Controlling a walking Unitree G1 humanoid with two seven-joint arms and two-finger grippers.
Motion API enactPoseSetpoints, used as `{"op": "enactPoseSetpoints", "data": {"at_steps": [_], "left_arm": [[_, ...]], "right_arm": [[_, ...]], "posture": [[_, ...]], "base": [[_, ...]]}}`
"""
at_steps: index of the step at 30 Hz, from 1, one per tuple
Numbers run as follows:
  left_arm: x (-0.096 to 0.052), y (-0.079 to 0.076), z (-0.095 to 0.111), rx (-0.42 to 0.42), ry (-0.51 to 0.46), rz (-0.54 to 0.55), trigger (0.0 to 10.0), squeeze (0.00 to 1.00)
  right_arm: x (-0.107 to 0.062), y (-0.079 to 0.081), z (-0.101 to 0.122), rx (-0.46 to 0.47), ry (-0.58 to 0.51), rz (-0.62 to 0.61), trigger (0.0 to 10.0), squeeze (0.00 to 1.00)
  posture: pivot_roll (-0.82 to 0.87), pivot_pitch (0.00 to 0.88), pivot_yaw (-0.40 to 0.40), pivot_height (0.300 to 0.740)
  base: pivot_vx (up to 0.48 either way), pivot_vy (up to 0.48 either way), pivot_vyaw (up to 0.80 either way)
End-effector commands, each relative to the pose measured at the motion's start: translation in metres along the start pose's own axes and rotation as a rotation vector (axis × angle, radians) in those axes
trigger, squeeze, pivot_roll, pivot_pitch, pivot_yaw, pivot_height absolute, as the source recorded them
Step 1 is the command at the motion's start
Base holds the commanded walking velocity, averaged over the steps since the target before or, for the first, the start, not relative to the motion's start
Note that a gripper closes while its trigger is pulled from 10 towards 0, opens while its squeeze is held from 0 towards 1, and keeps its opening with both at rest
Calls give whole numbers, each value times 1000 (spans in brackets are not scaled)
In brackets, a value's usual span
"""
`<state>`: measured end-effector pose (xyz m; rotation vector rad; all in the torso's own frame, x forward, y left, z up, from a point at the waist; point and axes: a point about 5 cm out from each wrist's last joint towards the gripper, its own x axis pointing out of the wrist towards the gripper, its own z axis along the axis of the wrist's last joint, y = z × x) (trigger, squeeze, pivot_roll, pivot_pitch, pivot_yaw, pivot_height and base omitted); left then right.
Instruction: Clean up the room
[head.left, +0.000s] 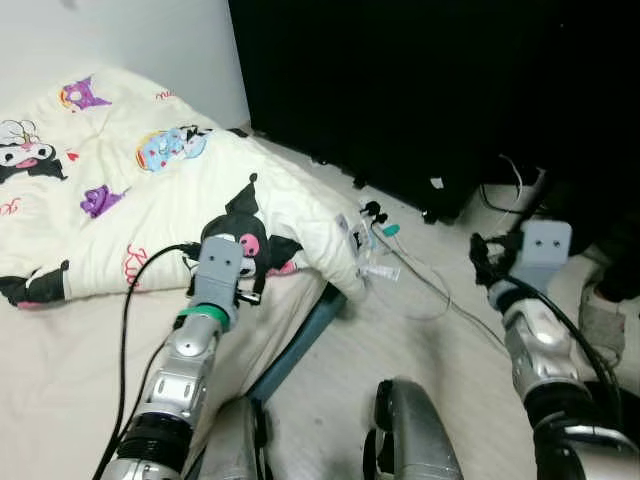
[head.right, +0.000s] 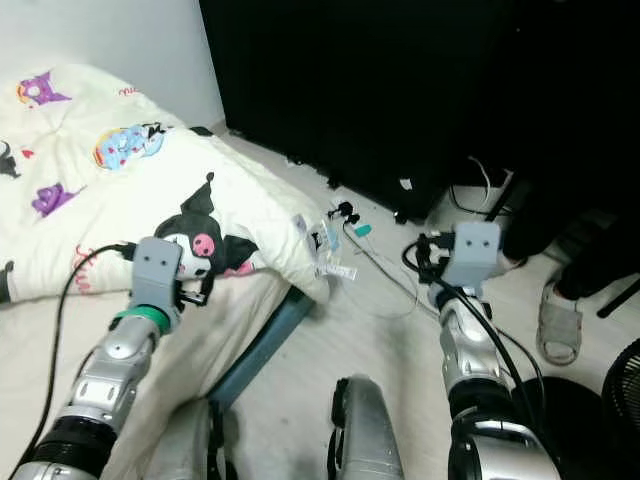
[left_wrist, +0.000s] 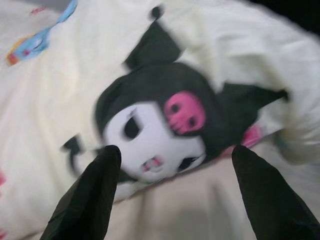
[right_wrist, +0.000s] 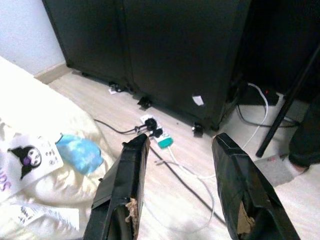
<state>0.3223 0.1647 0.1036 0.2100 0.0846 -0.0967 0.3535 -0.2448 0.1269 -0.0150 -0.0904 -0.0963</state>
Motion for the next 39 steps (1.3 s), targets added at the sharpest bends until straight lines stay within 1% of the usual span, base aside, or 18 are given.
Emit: {"op": "enactPoseSetpoints", "data": {"at_steps": [1,6,8,9,10,11,12,15,17,21,24,27,32,33,34,35,38,39], "left_arm": [[-6,12,-3,-4,24,23,10000,0],[-7,11,9,57,-27,-63,10000,0],[6,-22,34,121,-123,-242,10000,0],[6,-22,34,121,-123,-242,10000,0],[15,-40,44,163,-157,-290,10000,0],[15,-40,44,163,-157,-290,10000,0],[23,-55,52,206,-184,-312,10000,0],[31,-66,56,264,-182,-308,10000,0],[54,-80,62,381,-109,-244,10000,0],[64,-80,66,425,-49,-201,10000,0],[72,-54,64,398,39,-109,10000,0],[74,-45,63,398,59,-82,10000,0],[75,-18,57,376,122,-10,10000,0],[74,-7,52,340,156,11,10000,0],[74,-7,52,340,156,11,10000,0],[73,0,47,285,192,21,10000,0],[72,0,42,236,217,4,10000,0],[72,-5,39,178,234,-25,10000,0]], "right_arm": [[2,5,-4,-14,34,3,10000,0],[5,6,-3,-46,45,-10,10000,0],[-2,-4,-9,-24,44,-69,10000,0],[-2,-4,-9,-24,44,-69,10000,0],[-7,-8,-13,-12,39,-91,10000,0],[-7,-8,-13,-12,39,-91,10000,0],[-12,-10,-15,2,26,-99,10000,0],[-16,-10,-18,12,13,-98,10000,0],[-26,-2,-17,55,-53,-62,10000,0],[-35,6,-14,76,-97,-31,10000,0],[-49,17,-15,96,-116,-4,10000,0],[-53,20,-17,104,-113,2,10000,0],[-59,29,-25,121,-89,16,10000,0],[-61,34,-28,130,-78,22,10000,0],[-61,34,-28,130,-78,22,10000,0],[-62,39,-29,140,-67,33,10000,0],[-62,42,-30,145,-60,45,10000,0],[-62,45,-29,149,-53,57,10000,0]], "posture": [[112,214,83,606],[112,221,77,606],[56,224,90,606],[56,224,90,606],[48,225,92,606],[48,225,92,606],[20,231,99,606],[1,237,106,606],[-45,256,119,606],[-61,263,120,606],[-72,267,123,606],[-76,271,125,606],[-69,273,127,606],[-63,273,125,606],[-63,273,125,606],[-54,273,121,606],[-48,273,117,606],[-45,273,114,606]], "base": [[0,0,0],[0,0,0],[0,0,0],[0,0,0],[0,0,0],[0,0,0],[0,0,0],[0,0,0],[0,0,0],[0,0,0],[0,0,0],[0,0,0],[0,0,0],[0,0,0],[0,0,0],[0,0,0],[0,0,0],[0,0,0]]}}
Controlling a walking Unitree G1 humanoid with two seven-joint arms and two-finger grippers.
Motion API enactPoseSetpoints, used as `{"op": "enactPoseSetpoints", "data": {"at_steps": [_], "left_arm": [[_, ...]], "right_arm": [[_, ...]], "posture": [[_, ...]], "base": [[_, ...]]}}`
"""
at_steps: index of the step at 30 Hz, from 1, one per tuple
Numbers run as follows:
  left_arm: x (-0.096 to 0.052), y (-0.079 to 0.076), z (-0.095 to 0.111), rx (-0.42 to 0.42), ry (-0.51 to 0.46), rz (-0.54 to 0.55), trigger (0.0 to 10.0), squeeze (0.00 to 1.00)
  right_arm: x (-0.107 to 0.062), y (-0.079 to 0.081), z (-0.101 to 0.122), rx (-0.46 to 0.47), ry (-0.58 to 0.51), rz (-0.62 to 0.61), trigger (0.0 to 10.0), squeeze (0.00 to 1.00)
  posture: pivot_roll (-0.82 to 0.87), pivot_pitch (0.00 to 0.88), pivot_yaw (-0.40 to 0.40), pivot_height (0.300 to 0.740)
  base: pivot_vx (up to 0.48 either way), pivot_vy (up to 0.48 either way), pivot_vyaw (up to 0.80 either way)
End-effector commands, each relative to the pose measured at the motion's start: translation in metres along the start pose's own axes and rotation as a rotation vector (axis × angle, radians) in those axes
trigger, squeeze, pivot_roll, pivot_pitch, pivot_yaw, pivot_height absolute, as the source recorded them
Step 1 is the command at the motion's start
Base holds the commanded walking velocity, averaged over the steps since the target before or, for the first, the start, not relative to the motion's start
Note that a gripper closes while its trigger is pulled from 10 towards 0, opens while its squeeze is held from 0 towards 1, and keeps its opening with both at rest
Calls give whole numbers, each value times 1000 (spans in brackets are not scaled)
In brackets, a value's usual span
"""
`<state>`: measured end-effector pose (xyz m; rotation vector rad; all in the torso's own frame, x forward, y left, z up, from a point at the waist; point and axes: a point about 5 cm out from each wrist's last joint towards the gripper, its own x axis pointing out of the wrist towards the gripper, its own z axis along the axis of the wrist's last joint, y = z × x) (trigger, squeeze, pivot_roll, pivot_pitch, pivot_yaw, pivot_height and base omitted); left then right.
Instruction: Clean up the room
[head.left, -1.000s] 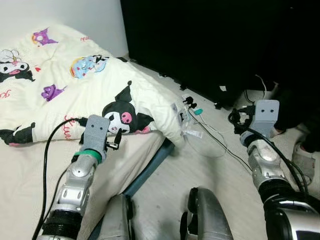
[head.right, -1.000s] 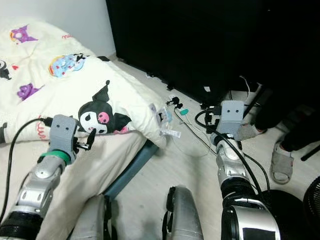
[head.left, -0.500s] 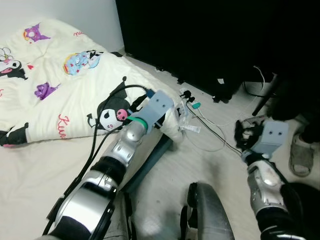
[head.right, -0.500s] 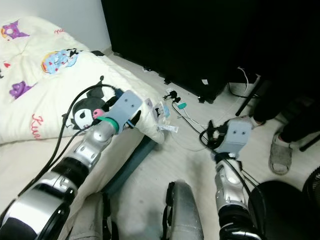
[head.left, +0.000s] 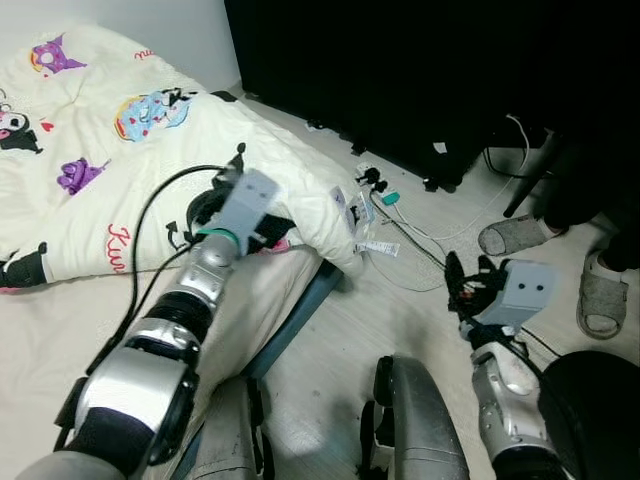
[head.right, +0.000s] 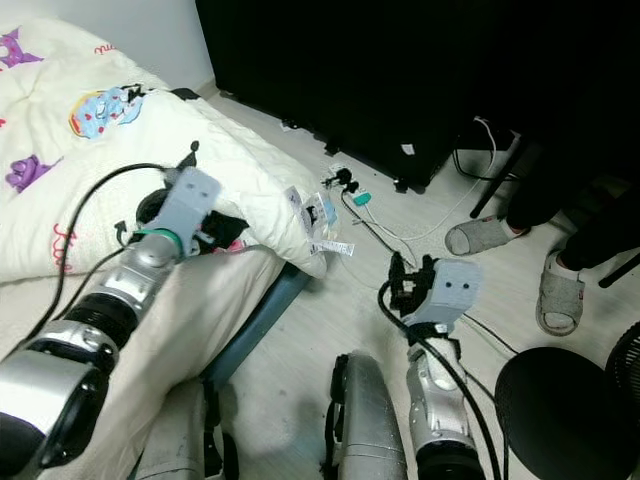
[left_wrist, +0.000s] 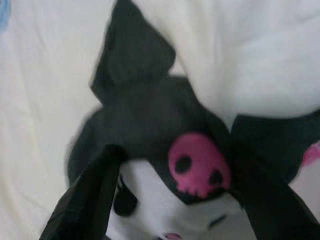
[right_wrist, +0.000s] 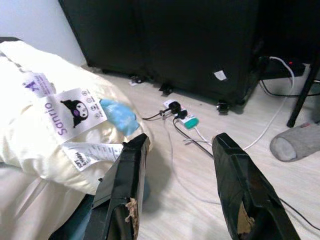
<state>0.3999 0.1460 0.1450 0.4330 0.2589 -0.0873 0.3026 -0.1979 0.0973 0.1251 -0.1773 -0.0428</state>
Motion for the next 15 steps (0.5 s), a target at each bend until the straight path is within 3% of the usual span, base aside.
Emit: {"op": "enactPoseSetpoints", "data": {"at_steps": [1,5,6,7,8,10,11,15], "left_arm": [[-1,-11,-9,-33,34,-48,10000,0],[0,-19,-6,20,12,-39,10000,0],[-1,-23,-6,66,11,-44,9882,0],[-1,-27,-7,103,26,-38,7608,0],[-1,-29,-8,120,39,-17,8235,0],[-1,-30,-9,128,47,-1,8235,0],[-1,-30,-10,100,53,16,5961,0],[-1,-26,-8,22,53,72,4980,0]], "right_arm": [[-3,4,-5,6,32,16,10000,0],[-3,5,-2,7,38,20,10000,0],[-2,5,-1,8,39,20,10000,0],[-3,5,-1,7,39,19,10000,0],[-4,4,-1,6,39,16,10000,0],[-4,3,-1,5,39,15,10000,0],[-5,3,-1,6,39,11,10000,0],[-8,3,-3,8,44,4,10000,0]], "posture": [[-43,274,110,606],[-45,275,109,606],[-48,274,111,606],[-48,272,114,606],[-50,270,116,606],[-50,270,117,606],[-52,267,121,606],[-55,263,125,606]], "base": [[0,0,0],[0,0,0],[0,0,0],[0,0,0],[0,0,0],[0,0,0],[0,0,0],[0,0,0]]}}
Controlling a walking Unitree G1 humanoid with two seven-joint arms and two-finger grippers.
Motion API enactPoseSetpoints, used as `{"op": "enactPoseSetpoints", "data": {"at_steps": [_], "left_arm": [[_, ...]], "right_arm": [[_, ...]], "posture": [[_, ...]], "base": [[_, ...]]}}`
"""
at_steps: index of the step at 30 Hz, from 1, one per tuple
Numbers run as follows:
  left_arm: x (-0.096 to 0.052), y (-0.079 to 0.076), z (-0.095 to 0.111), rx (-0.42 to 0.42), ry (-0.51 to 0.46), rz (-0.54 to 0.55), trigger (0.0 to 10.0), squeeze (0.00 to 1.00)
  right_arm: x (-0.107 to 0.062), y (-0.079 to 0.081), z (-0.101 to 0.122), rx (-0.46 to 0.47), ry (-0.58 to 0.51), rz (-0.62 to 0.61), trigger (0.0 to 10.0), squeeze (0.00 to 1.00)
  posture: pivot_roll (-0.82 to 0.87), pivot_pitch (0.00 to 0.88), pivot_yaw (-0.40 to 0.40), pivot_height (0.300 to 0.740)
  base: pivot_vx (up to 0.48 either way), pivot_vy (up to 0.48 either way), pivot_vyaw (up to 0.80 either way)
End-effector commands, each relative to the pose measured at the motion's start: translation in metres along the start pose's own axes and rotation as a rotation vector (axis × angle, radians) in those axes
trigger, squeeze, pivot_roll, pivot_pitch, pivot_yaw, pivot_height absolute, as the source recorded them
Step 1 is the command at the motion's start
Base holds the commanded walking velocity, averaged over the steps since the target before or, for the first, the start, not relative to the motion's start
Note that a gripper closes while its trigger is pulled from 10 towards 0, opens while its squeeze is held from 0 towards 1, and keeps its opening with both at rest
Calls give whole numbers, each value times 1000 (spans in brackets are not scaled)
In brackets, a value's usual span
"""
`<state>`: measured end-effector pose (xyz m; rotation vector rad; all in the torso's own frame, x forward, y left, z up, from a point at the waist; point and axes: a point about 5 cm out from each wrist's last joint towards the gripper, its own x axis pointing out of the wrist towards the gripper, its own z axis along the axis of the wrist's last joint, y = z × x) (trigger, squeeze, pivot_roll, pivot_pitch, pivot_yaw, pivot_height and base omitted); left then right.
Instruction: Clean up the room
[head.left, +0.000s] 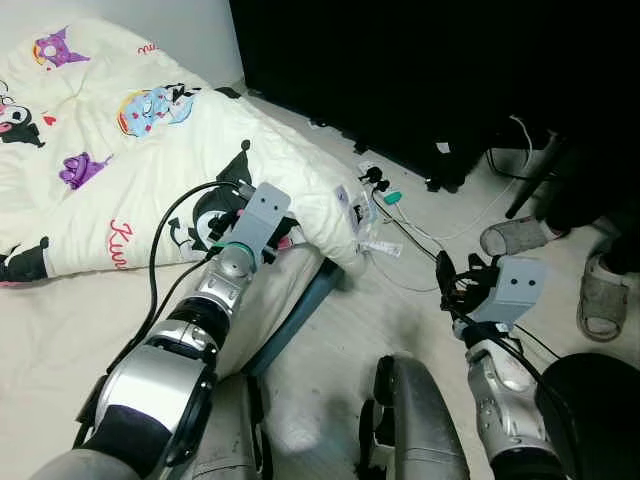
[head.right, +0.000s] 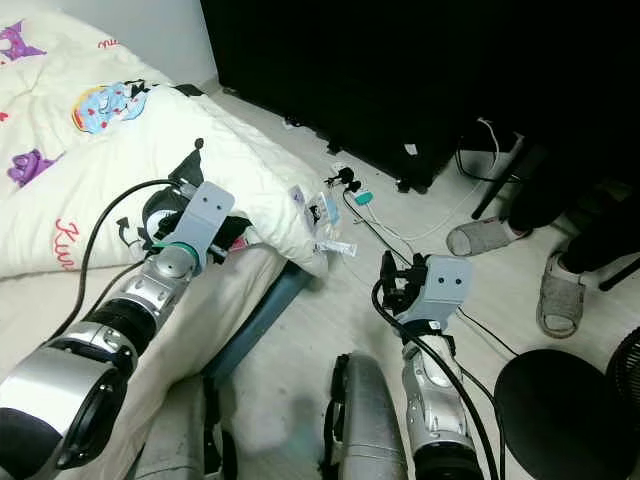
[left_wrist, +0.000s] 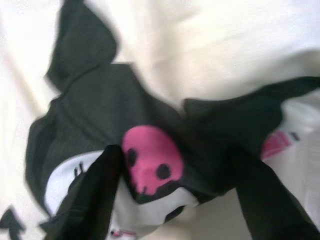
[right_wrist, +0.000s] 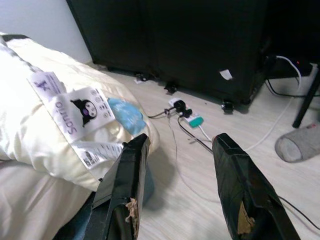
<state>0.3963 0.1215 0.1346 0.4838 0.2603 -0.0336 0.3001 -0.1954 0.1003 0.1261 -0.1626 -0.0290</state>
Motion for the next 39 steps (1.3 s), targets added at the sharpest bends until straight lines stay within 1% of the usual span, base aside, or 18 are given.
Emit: {"op": "enactPoseSetpoints", "data": {"at_steps": [1,3,4,5,6,7,8,14,19,22,24,28,31,35,36,37,38,39], "left_arm": [[0,2,-8,-39,39,26,4980,0],[0,2,-8,-39,39,26,4980,0],[0,3,-7,-62,42,30,5333,0],[0,5,-6,-86,45,44,3098,0],[0,5,-6,-86,45,44,3098,0],[1,7,-5,-91,45,63,510,0],[1,9,-4,-93,44,73,0,0],[1,10,-4,-63,39,65,0,0],[1,8,-7,-59,37,50,0,0],[0,5,-9,-33,22,31,0,0],[0,4,-9,-30,21,31,0,0],[0,3,-9,-26,14,27,0,0],[0,4,-4,3,-19,19,0,0],[0,5,-2,15,-35,12,0,0],[1,7,5,60,-93,-46,8235,0],[1,7,5,60,-93,-46,8235,0],[0,11,13,134,-169,-128,10000,0],[0,11,13,134,-169,-128,10000,0]], "right_arm": [[-6,0,-6,7,30,-10,10000,0],[-6,0,-6,7,30,-10,10000,0],[-6,0,-6,8,31,-11,10000,0],[-6,1,-6,9,34,-12,10000,0],[-6,1,-6,9,34,-12,10000,0],[-6,1,-6,10,34,-12,10000,0],[-5,2,-5,11,34,-12,10000,0],[-5,2,-4,13,34,-13,10000,0],[-6,2,-5,14,37,-15,10000,0],[-6,2,-5,15,39,-15,10000,0],[-6,2,-5,15,39,-15,10000,0],[-5,2,-4,16,39,-19,10000,0],[-6,0,-4,14,40,-24,10000,0],[-6,0,-4,14,41,-25,10000,0],[-7,-1,-4,13,41,-29,10000,0],[-7,-1,-4,13,41,-29,10000,0],[-8,-2,-4,13,41,-33,10000,0],[-8,-2,-4,13,41,-33,10000,0]], "posture": [[-55,263,125,606],[-55,263,125,606],[-55,261,126,606],[-56,259,125,606],[-56,259,125,606],[-57,257,127,606],[-56,256,128,606],[-54,254,130,606],[-47,256,131,606],[-45,257,131,606],[-45,257,131,606],[-47,259,132,606],[-45,260,134,606],[-45,260,134,606],[-43,261,137,606],[-43,261,137,606],[-37,262,137,606],[-37,262,137,606]], "base": [[0,0,0],[0,0,0],[0,0,0],[0,0,0],[0,0,0],[0,0,0],[0,0,0],[0,0,0],[0,0,0],[0,0,0],[0,0,0],[0,0,0],[0,0,0],[0,0,0],[0,0,0],[0,0,0],[0,0,0],[0,0,0]]}}
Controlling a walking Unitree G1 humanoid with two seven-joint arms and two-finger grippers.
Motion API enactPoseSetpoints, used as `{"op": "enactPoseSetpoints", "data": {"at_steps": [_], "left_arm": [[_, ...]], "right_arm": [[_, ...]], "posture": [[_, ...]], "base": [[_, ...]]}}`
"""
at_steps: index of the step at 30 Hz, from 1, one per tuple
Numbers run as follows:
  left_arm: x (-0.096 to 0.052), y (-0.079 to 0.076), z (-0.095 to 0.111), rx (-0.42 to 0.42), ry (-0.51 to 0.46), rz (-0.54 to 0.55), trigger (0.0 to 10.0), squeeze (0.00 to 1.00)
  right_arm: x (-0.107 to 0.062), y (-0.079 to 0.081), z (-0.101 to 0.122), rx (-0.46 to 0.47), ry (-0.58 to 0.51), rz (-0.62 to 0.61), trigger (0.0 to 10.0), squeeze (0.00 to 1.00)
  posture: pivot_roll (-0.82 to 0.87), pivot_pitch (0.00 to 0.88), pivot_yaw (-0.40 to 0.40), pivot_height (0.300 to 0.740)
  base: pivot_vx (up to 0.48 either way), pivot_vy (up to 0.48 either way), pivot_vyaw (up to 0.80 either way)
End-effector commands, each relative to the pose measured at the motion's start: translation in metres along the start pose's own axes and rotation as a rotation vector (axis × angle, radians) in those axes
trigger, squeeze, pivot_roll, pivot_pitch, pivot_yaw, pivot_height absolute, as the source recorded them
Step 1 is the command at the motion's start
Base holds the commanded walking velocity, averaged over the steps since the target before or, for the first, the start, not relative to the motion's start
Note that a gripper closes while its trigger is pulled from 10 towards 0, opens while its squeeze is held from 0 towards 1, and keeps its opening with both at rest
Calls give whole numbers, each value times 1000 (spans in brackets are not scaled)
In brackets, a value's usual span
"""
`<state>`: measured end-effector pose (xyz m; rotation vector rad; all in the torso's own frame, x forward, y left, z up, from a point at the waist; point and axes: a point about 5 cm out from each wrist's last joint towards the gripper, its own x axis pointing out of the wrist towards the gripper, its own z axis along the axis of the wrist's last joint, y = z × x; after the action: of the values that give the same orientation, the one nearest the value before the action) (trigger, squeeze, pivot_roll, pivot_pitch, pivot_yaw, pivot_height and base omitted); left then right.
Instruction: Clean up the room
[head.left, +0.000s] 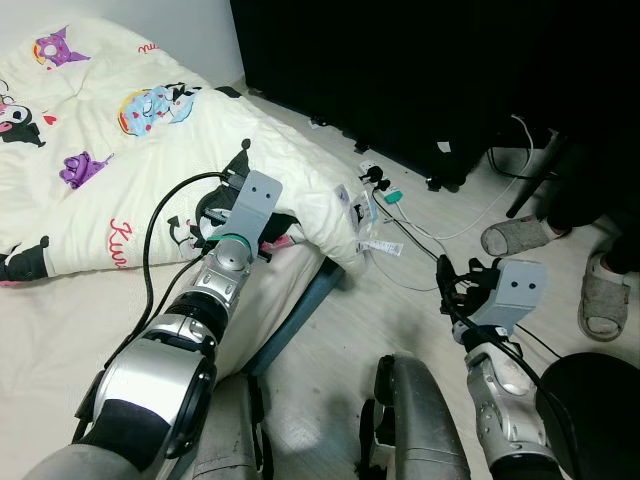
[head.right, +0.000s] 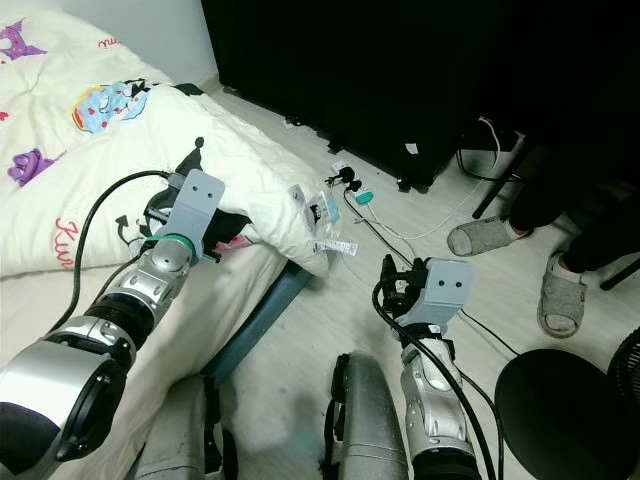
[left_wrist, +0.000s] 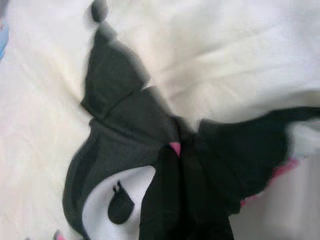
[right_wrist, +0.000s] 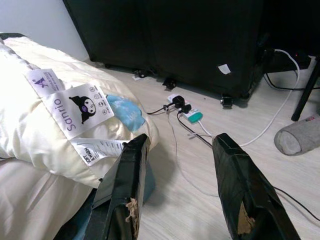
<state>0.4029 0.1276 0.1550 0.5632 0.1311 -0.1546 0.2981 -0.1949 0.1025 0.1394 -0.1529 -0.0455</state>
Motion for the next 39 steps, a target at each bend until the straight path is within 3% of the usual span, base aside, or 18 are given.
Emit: {"op": "enactPoseSetpoints", "data": {"at_steps": [1,2,5,6,9,11,14,17,18,24,26,27,29,35,37,39], "left_arm": [[-4,3,1,136,-89,-143,10000,0],[-4,3,1,136,-89,-143,10000,0],[-13,34,-6,383,-124,-264,10000,0],[-13,34,-6,383,-124,-264,10000,0],[-20,47,-15,524,-95,-332,10000,0],[-22,49,-18,554,-85,-354,10000,0],[-35,54,-33,735,-57,-510,10000,0],[-39,55,-37,774,-45,-561,10000,0],[-51,56,-52,850,-4,-696,10000,0],[-73,50,-71,831,46,-893,10000,0],[-90,38,-86,819,65,-1037,10000,0],[-90,38,-86,819,65,-1037,10000,0],[-108,19,-103,805,76,-1174,10000,0],[-133,0,-129,871,108,-1334,10000,0],[-133,0,-129,871,108,-1334,10000,0],[-131,-13,-133,864,100,-1293,10000,0]], "right_arm": [[-7,-5,-7,0,35,-19,10000,0],[-7,-5,-7,0,35,-19,10000,0],[-8,-7,-8,-1,41,-22,10000,0],[-8,-7,-8,-1,41,-22,10000,0],[-6,-7,-8,0,43,-19,10000,0],[-6,-7,-8,1,43,-18,10000,0],[-6,-6,-8,3,46,-12,10000,0],[-5,-5,-8,4,47,-10,10000,0],[-6,-5,-8,4,50,-9,10000,0],[-6,-6,-9,5,53,-12,10000,0],[-7,-6,-10,7,55,-14,10000,0],[-7,-6,-10,7,55,-14,10000,0],[-7,-5,-10,7,57,-12,10000,0],[-7,-4,-11,7,62,-10,10000,0],[-7,-4,-11,7,62,-10,10000,0],[-7,-5,-12,5,65,-9,10000,0]], "posture": [[-29,262,135,606],[-29,262,135,606],[-18,263,129,606],[-18,263,129,606],[-12,264,123,606],[-12,264,123,606],[-10,265,116,606],[-8,266,114,606],[-7,266,114,606],[-4,268,118,606],[-5,268,117,606],[-5,268,117,606],[-4,270,115,606],[-6,270,113,606],[-6,270,113,606],[-6,268,111,606]], "base": [[0,0,0],[0,0,0],[0,0,0],[0,0,0],[0,0,0],[0,0,0],[0,0,0],[0,0,0],[0,0,0],[0,0,0],[0,0,0],[0,0,0],[0,0,0],[0,0,0],[0,0,0],[0,0,0]]}}
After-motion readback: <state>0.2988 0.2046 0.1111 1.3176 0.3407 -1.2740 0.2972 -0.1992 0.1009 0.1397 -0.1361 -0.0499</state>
